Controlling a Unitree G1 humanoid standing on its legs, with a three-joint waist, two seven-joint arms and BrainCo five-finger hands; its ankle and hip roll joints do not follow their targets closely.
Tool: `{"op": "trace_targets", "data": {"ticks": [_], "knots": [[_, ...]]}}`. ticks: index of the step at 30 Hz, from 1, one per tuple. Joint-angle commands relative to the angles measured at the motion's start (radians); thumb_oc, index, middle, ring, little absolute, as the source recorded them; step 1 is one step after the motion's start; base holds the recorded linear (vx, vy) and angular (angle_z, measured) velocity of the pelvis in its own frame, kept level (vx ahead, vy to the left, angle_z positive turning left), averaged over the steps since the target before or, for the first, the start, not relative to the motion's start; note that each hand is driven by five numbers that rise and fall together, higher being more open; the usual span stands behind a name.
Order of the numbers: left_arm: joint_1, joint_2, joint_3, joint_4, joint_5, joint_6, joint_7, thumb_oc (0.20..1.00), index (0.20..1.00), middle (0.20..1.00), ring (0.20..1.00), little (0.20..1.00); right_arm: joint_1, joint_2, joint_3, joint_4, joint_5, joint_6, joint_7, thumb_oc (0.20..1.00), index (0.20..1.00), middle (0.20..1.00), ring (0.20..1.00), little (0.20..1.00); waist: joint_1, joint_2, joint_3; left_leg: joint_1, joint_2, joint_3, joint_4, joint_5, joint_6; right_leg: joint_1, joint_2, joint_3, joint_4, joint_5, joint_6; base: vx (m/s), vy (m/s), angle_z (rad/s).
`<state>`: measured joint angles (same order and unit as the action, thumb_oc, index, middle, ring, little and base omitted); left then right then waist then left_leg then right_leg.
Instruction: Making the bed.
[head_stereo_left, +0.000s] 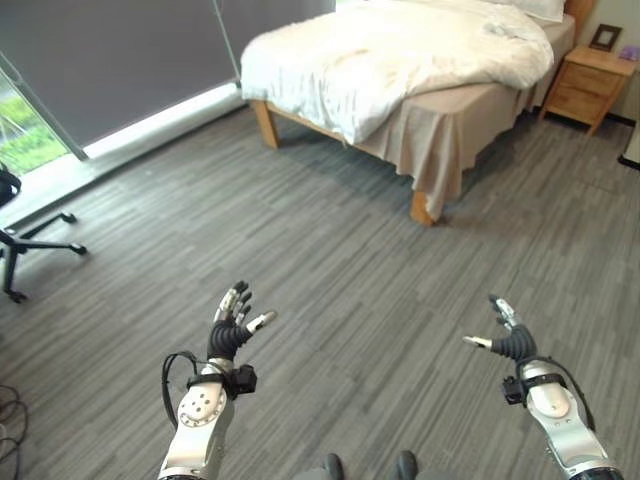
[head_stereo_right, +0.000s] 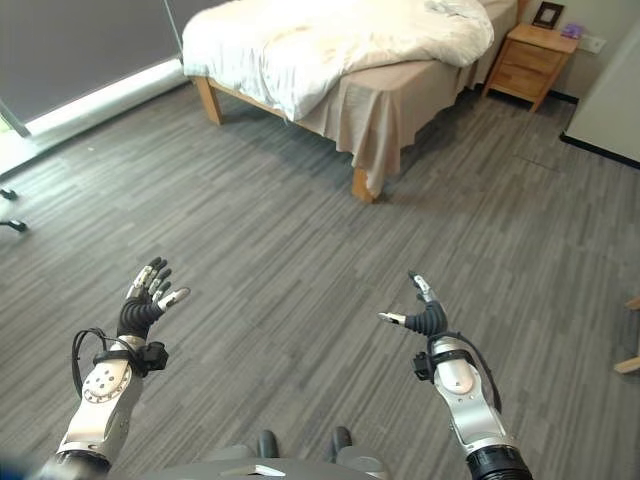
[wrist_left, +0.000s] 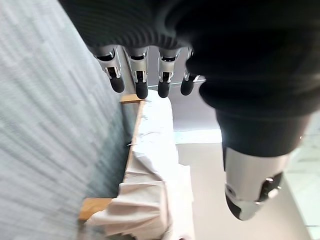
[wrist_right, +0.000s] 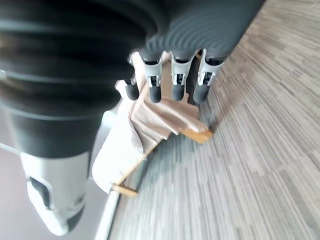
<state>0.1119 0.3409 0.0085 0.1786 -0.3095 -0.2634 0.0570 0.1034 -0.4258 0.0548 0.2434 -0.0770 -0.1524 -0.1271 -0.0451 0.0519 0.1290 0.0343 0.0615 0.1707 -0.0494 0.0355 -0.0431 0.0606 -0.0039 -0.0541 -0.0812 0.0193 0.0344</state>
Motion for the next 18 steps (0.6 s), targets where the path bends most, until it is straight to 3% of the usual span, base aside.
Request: {"op": "trace_targets", "data": {"ticks": [1,5,6,8,10,11,12,14,15,17,18], "knots": [[-0.010,0.027,0.024,0.015,0.031,-0.054,0.039,1.000,1.000,1.000,1.000,1.000,-0.001,0.030,0.012,-0.040,0.028,-0.054,-0.017,1.000,1.000,1.000,1.000,1.000,0.008,-0.074,-0.048,-0.015,-0.016,-0.009,-0.029,0.026,-0.024,-0.025,-0.047,-0.044,0.014,0.013,0.054,0.15,-0.013,-0.09],[0.002,0.036,0.026,0.020,0.047,-0.038,0.045,1.000,1.000,1.000,1.000,1.000,0.021,0.037,0.025,-0.003,0.025,-0.040,-0.013,1.000,1.000,1.000,1.000,1.000,0.002,-0.069,-0.051,0.007,0.000,-0.010,-0.038,0.023,-0.039,-0.025,-0.038,-0.054,0.025,-0.005,0.048,0.16,-0.045,0.21],[0.013,0.036,0.031,0.018,0.044,-0.038,0.043,1.000,1.000,1.000,1.000,1.000,0.023,0.037,0.032,0.001,0.026,-0.039,-0.009,1.000,1.000,1.000,1.000,1.000,0.006,-0.074,-0.040,-0.009,0.003,-0.007,0.007,0.014,-0.043,-0.018,-0.038,-0.051,0.027,-0.015,0.042,0.09,-0.103,0.07],[0.021,0.035,0.031,0.003,0.029,-0.035,0.038,1.000,1.000,1.000,1.000,1.000,0.023,0.027,0.042,0.005,0.032,-0.045,-0.006,1.000,1.000,1.000,1.000,1.000,0.022,-0.096,0.005,-0.110,0.013,-0.007,0.191,0.018,-0.061,-0.005,-0.051,-0.053,0.031,-0.018,0.030,0.00,-0.145,0.10],[0.021,0.037,0.029,0.010,0.027,-0.034,0.037,1.000,1.000,1.000,1.000,1.000,0.016,0.011,0.042,0.000,0.030,-0.045,-0.011,1.000,1.000,1.000,1.000,1.000,0.041,-0.110,0.041,-0.240,0.046,-0.030,0.413,0.081,-0.083,0.005,-0.053,-0.061,0.030,-0.023,0.012,0.00,-0.149,0.13],[0.021,0.037,0.029,0.010,0.027,-0.034,0.037,1.000,1.000,1.000,1.000,1.000,0.016,0.012,0.041,0.000,0.030,-0.045,-0.011,1.000,1.000,1.000,1.000,1.000,0.039,-0.107,0.040,-0.250,0.050,-0.035,0.426,0.077,-0.085,0.003,-0.049,-0.063,0.030,-0.023,0.011,0.12,-0.125,0.18],[0.035,0.026,0.028,0.013,0.018,-0.033,0.035,1.000,1.000,1.000,1.000,1.000,0.015,0.003,0.039,-0.013,0.035,-0.042,-0.014,1.000,1.000,1.000,1.000,1.000,0.053,-0.114,0.057,-0.330,0.050,-0.021,0.487,0.074,-0.063,0.021,-0.048,-0.065,0.026,-0.040,0.001,0.21,-0.065,0.09],[0.056,0.014,0.032,0.020,0.018,-0.026,0.030,1.000,1.000,1.000,1.000,1.000,0.005,-0.003,0.042,-0.017,0.035,-0.036,-0.017,1.000,1.000,1.000,1.000,1.000,0.073,-0.108,0.054,-0.375,0.009,0.011,0.416,0.014,-0.030,0.049,-0.040,-0.051,0.006,-0.060,0.008,0.35,0.017,0.01],[0.073,0.008,0.038,0.018,0.023,-0.020,0.028,1.000,1.000,1.000,1.000,1.000,0.002,-0.007,0.042,-0.017,0.033,-0.034,-0.017,1.000,1.000,1.000,1.000,1.000,0.086,-0.102,0.048,-0.360,-0.012,0.016,0.343,0.023,-0.025,0.061,-0.035,-0.042,-0.001,-0.064,0.014,0.38,0.115,-0.08],[0.091,0.009,0.050,0.026,0.033,-0.014,0.024,1.000,1.000,1.000,1.000,1.000,-0.009,-0.015,0.045,-0.009,0.025,-0.030,-0.015,1.000,1.000,1.000,1.000,1.000,0.105,-0.081,0.036,-0.349,-0.020,0.026,0.135,0.114,-0.037,0.078,-0.020,-0.026,-0.006,-0.079,0.023,0.39,0.141,-0.33],[0.093,0.010,0.055,0.037,0.033,-0.013,0.025,1.000,1.000,1.000,1.000,1.000,-0.017,-0.019,0.046,0.000,0.023,-0.026,-0.020,1.000,1.000,1.000,1.000,1.000,0.114,-0.073,0.034,-0.370,-0.013,0.028,0.062,0.128,-0.044,0.095,-0.016,-0.025,-0.006,-0.094,0.029,0.39,0.133,-0.31]]}}
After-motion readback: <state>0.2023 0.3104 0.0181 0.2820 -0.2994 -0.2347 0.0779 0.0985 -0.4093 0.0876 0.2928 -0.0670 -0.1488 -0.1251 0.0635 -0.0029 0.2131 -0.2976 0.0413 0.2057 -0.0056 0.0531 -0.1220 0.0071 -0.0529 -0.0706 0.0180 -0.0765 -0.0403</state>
